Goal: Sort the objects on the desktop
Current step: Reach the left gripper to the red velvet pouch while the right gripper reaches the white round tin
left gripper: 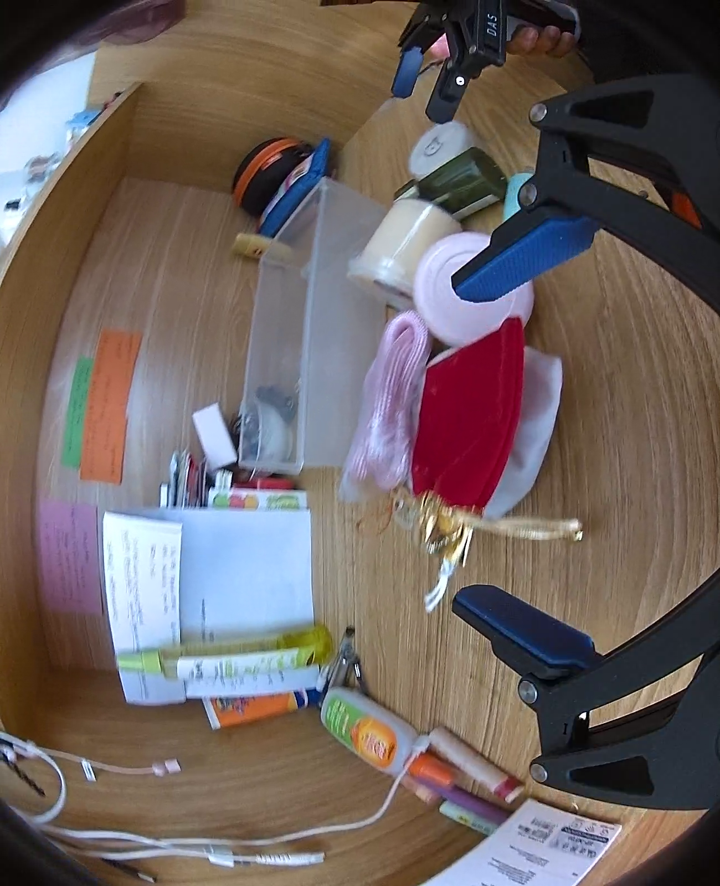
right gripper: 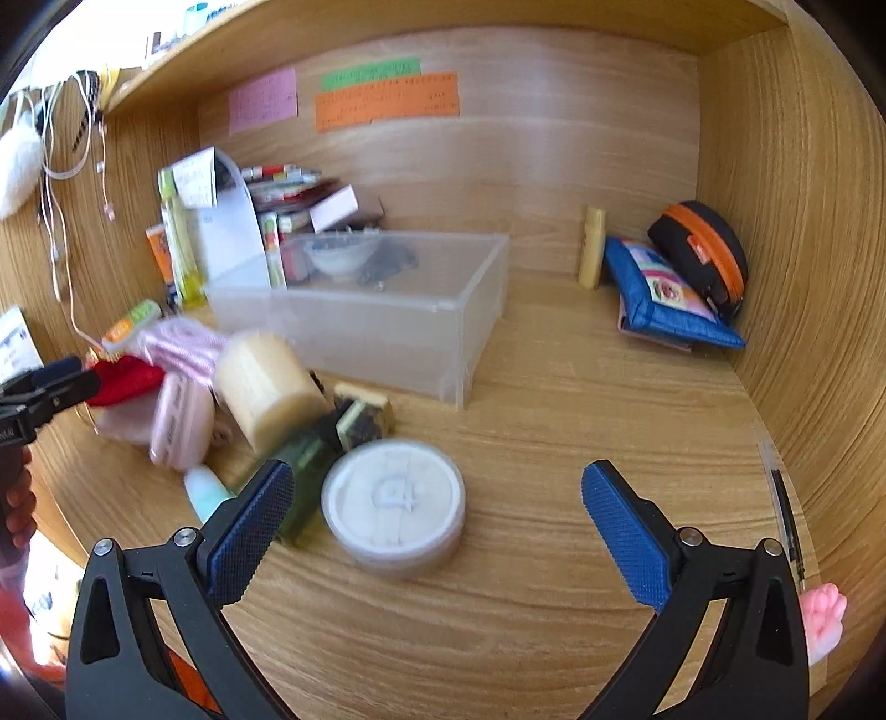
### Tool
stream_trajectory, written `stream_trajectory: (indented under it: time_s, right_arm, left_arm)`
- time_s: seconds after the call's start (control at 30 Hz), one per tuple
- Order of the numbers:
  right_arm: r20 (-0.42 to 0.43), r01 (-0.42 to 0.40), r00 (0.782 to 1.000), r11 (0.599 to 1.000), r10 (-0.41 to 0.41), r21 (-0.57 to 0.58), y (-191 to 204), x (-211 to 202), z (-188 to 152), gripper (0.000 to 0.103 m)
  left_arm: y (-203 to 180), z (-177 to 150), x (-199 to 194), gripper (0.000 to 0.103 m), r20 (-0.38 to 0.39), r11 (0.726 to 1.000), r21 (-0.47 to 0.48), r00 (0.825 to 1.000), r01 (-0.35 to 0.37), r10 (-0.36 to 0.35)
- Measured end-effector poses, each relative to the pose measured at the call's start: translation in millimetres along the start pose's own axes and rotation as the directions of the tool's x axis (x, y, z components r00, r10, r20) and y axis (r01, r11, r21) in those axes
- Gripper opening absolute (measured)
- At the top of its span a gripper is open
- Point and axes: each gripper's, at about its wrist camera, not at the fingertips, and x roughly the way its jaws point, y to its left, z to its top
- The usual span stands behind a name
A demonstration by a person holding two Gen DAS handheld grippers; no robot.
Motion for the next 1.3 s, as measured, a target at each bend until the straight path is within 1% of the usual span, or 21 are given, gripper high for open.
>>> stream_trajectory:
  time_s: [0.1, 0.17, 0.27, 0.37, 0.4, 0.47, 0.57, 0.63, 0.7, 0.73, 0.8, 0.87, 0.93, 1.0, 1.07, 1.13, 1.2, 1.3]
  right_arm:
    - [-0.034, -0.007, 0.999, 1.000, 0.007, -0.013, -1, 6, -6, 0.103]
    - [-0.047, -0.007, 0.999, 1.000, 0.007, -0.017, 0, 10, -8, 0.102]
    - [-0.063, -0.016, 0.998, 1.000, 0.014, -0.023, 1, 16, -11, 0.100]
    - [-0.079, -0.023, 0.997, 0.999, 0.020, -0.038, 5, 23, -12, 0.098]
    - [-0.083, -0.021, 0.996, 0.999, 0.017, -0.042, 6, 24, -13, 0.097]
    - [-0.099, -0.016, 0.995, 0.999, 0.010, -0.051, 8, 31, -14, 0.093]
    - [-0.119, -0.032, 0.993, 0.999, 0.028, -0.035, 7, 36, -14, 0.089]
    - [-0.131, -0.052, 0.990, 0.998, 0.049, -0.019, 7, 38, -13, 0.088]
    - [-0.144, -0.072, 0.987, 0.997, 0.069, -0.012, 8, 41, -13, 0.079]
    - [-0.154, -0.073, 0.986, 0.997, 0.069, -0.020, 10, 42, -12, 0.078]
    - [-0.165, -0.070, 0.984, 0.997, 0.062, -0.040, 12, 43, -10, 0.068]
    - [-0.171, -0.075, 0.983, 0.996, 0.065, -0.051, 16, 44, -8, 0.064]
    - [-0.171, -0.075, 0.983, 0.996, 0.065, -0.053, 16, 45, -7, 0.062]
    - [-0.177, -0.087, 0.981, 0.994, 0.075, -0.061, 15, 46, -6, 0.062]
    - [-0.177, -0.092, 0.981, 0.994, 0.080, -0.059, 14, 46, -6, 0.062]
    - [-0.174, -0.099, 0.981, 0.994, 0.088, -0.055, 12, 46, -8, 0.062]
    - [-0.172, -0.101, 0.981, 0.994, 0.091, -0.049, 9, 45, -9, 0.062]
    - [-0.167, -0.105, 0.981, 0.994, 0.099, -0.031, 5, 45, -11, 0.062]
  left_arm:
    - [-7, -3, 7, 0.103, -0.014, 1.000, 0.030, 1.000, -0.002, 0.002]
    - [-8, -3, 14, 0.103, -0.028, 0.999, 0.040, 0.999, -0.021, 0.022]
    - [-4, -1, 25, 0.103, -0.059, 0.999, 0.026, 0.997, -0.048, 0.049]
    - [0, 2, 37, 0.103, -0.083, 0.998, 0.015, 0.995, -0.056, 0.057]
    - [0, 3, 39, 0.103, -0.083, 0.998, 0.015, 0.994, -0.067, 0.068]
    - [2, 6, 41, 0.103, -0.061, 0.993, 0.014, 0.991, -0.119, 0.120]
    - [4, 10, 42, 0.103, -0.061, 0.995, 0.010, 0.994, -0.095, 0.095]
    - [2, 12, 42, 0.103, -0.053, 0.992, 0.041, 0.992, -0.115, 0.117]
    - [-1, 14, 44, 0.103, -0.051, 0.987, 0.085, 0.989, -0.136, 0.140]
    - [-2, 15, 45, 0.103, -0.051, 0.984, 0.096, 0.987, -0.147, 0.152]
    - [-4, 15, 49, 0.103, -0.054, 0.979, 0.126, 0.984, -0.159, 0.167]
    - [-8, 14, 54, 0.103, -0.060, 0.973, 0.155, 0.981, -0.172, 0.183]
    - [-9, 14, 57, 0.103, -0.067, 0.971, 0.169, 0.981, -0.168, 0.181]
    - [-9, 14, 59, 0.098, -0.068, 0.972, 0.171, 0.982, -0.162, 0.175]
    - [-9, 12, 61, 0.088, -0.085, 0.973, 0.175, 0.983, -0.148, 0.165]
    - [-9, 12, 62, 0.087, -0.092, 0.974, 0.171, 0.982, -0.149, 0.166]
    - [-7, 11, 60, 0.086, -0.090, 0.978, 0.157, 0.984, -0.138, 0.153]
    - [-3, 11, 59, 0.082, -0.097, 0.983, 0.134, 0.986, -0.123, 0.137]
